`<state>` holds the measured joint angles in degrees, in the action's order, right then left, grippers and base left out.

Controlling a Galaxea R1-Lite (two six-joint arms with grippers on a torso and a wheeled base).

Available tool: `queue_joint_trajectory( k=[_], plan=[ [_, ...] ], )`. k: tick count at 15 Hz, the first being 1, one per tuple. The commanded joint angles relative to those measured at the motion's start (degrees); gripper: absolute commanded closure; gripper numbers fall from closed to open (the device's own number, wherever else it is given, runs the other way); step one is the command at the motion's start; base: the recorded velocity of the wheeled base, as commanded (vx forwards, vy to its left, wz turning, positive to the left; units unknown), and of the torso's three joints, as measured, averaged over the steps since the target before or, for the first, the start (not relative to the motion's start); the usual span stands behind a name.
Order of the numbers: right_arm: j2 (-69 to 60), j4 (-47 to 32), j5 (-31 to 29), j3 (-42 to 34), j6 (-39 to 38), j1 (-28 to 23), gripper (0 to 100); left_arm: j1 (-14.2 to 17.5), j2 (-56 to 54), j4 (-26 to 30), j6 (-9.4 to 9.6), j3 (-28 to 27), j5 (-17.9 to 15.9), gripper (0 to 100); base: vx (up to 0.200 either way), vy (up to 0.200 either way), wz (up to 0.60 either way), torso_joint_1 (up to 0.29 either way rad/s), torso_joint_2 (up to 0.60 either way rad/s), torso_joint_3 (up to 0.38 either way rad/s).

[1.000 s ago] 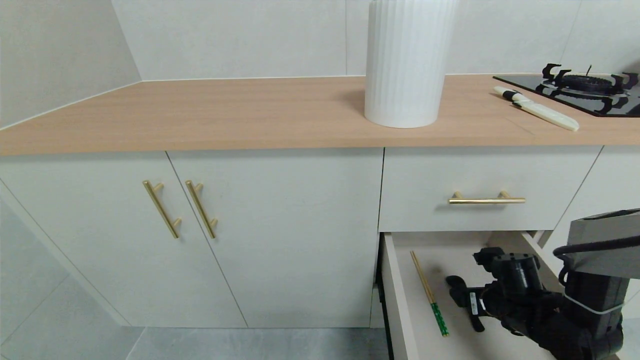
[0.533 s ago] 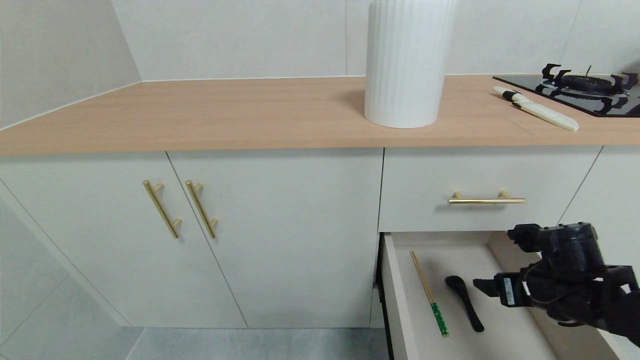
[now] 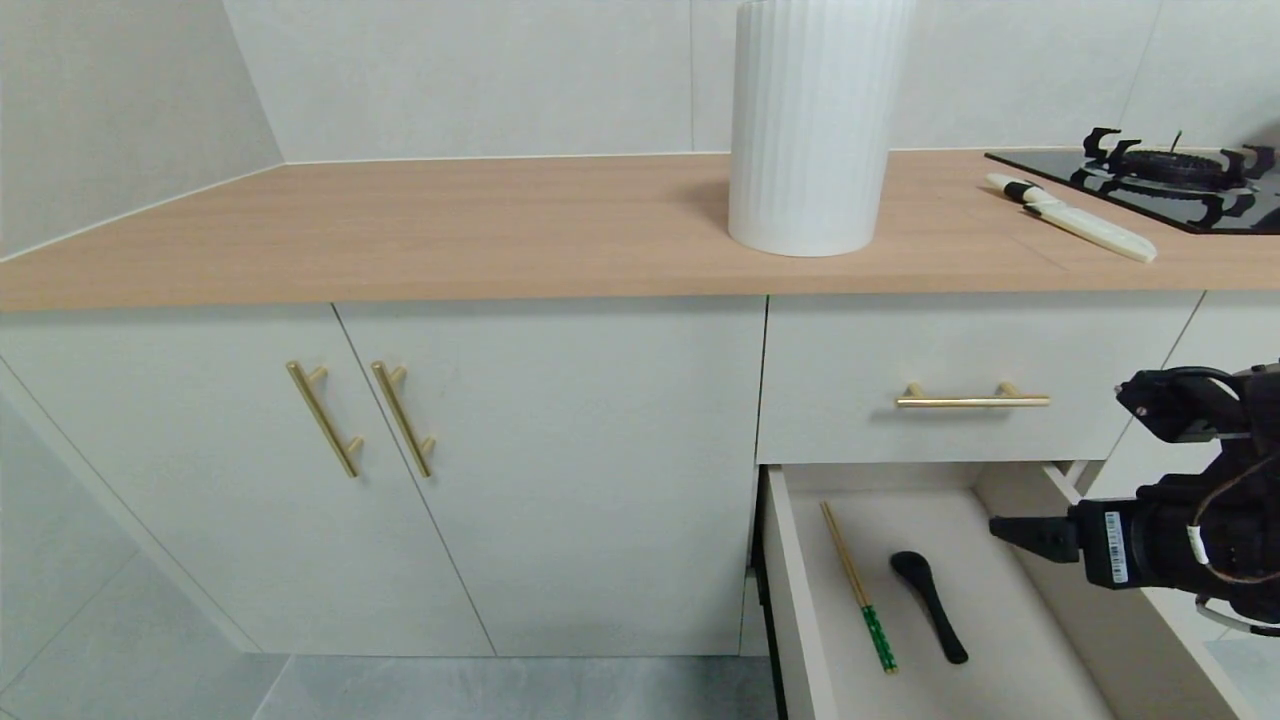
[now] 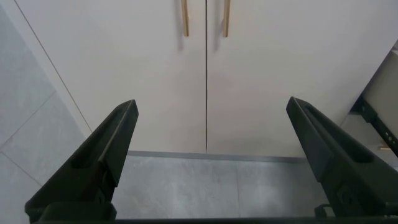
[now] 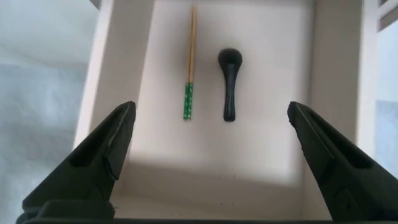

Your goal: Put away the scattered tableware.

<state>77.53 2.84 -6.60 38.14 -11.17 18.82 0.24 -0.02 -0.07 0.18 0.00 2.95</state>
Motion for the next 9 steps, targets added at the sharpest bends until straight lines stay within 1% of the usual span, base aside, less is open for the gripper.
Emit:
queue_joint_trajectory(
  k=[1,5,9],
  plan=[
    [-2.21,-2.23,0.18,1.14,0.00,0.25,0,0.02,0.02,-0.01,-0.01,0.00,0.04,0,0.000,0.000,0.00,0.000,0.00,0.000],
    [-2.21,-2.93,0.18,1.41,0.00,0.43,0,0.02,0.02,-0.01,-0.18,0.00,0.04,0,-0.200,0.000,0.00,0.007,0.00,0.005],
    [-2.21,-5.39,0.18,1.49,0.09,1.57,0,0.02,0.02,-0.01,-0.53,0.00,0.04,0,-0.200,0.000,0.00,0.005,0.00,0.001]
  ],
)
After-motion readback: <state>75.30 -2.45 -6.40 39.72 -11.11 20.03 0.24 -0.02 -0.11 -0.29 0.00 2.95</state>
